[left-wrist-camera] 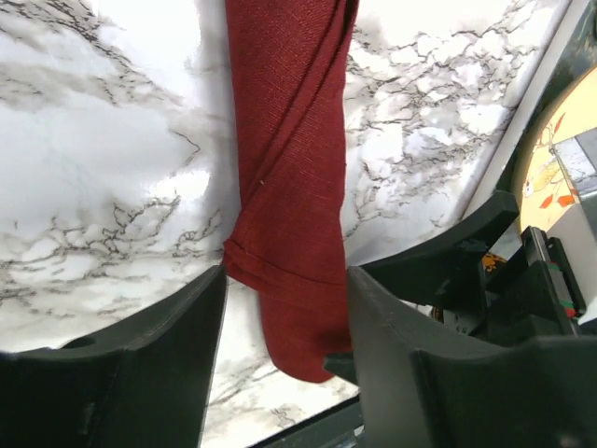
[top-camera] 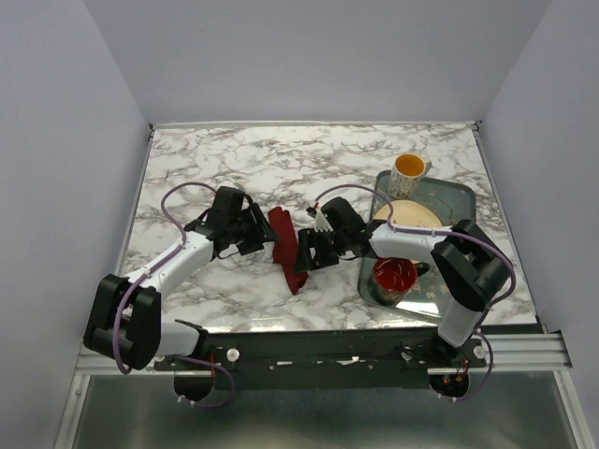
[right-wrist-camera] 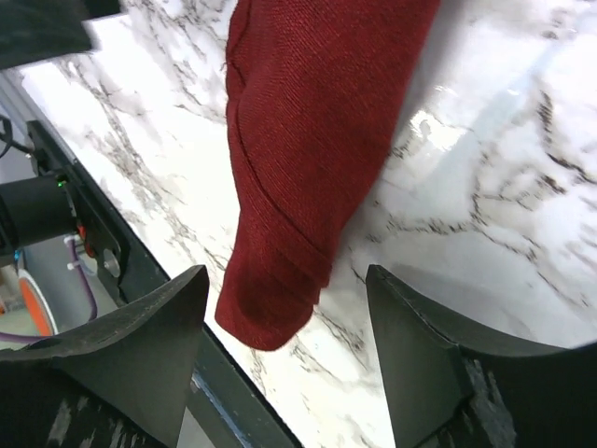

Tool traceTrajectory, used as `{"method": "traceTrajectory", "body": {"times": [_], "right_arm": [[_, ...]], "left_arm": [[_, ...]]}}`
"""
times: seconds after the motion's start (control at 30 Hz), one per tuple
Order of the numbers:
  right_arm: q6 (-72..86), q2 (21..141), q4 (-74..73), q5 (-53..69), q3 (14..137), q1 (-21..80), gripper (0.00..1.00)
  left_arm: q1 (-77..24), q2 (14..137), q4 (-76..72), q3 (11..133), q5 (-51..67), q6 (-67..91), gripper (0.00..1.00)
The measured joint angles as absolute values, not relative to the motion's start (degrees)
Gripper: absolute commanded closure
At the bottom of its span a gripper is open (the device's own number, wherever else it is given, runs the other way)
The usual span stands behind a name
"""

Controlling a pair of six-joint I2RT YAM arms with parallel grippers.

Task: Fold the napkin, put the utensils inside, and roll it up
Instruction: Roll the napkin with the utensil

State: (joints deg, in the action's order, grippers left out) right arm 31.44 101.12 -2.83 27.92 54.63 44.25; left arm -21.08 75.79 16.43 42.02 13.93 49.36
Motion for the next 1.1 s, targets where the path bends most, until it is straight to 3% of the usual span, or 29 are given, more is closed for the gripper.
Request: {"method": "traceTrajectory", "body": {"times": [0.17, 0.27, 0.3, 0.63, 1.1], "right_arm": [[31.22, 96.18, -8.27, 21.23, 54.24, 43.68, 0.20], [31.44, 91.66, -11.49, 16.91, 53.39, 42.06, 0.17], [31.77, 83.22, -14.66, 11.40, 51.16, 38.35, 0.11], [31.48, 70.70, -16.82, 8.56, 47.16, 35.09, 0.11], [29.12, 71.02, -16.49, 8.97, 45.45, 34.72, 0.11]], "left_arm": [[-22.72, 74.46, 23.03, 47.59, 11.05, 49.84, 0.26], [-25.43, 75.29, 27.24, 52.53, 8.38, 50.43, 0.16], [-29.41, 79.55, 30.02, 60.18, 4.75, 51.20, 0.05], [-37.23, 89.38, 35.20, 63.33, -3.44, 54.57, 0.19], [-40.03, 93.14, 36.21, 64.05, -11.99, 55.05, 0.19]]}}
